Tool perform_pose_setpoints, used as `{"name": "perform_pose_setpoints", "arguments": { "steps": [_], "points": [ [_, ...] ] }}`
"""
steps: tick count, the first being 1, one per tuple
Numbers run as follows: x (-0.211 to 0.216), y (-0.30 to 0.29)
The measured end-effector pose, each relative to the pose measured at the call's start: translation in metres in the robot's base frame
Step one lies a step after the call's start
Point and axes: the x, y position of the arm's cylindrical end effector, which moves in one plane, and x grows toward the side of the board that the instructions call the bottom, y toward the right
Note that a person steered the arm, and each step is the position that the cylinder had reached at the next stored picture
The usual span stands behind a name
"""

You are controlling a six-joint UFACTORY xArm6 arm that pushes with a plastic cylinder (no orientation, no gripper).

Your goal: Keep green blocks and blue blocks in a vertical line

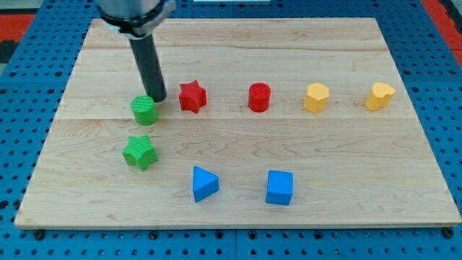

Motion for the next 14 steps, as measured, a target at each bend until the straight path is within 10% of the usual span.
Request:
{"name": "perform_pose_setpoints", "arguments": {
  "steps": [2, 6, 8, 9, 12, 14],
  "points": [
    [0.083, 0.050],
    [0.108, -0.009],
    [0.110, 0.130],
    [0.167, 0.103],
    [0.159, 0.012],
    [0.192, 0.088]
  ]
}}
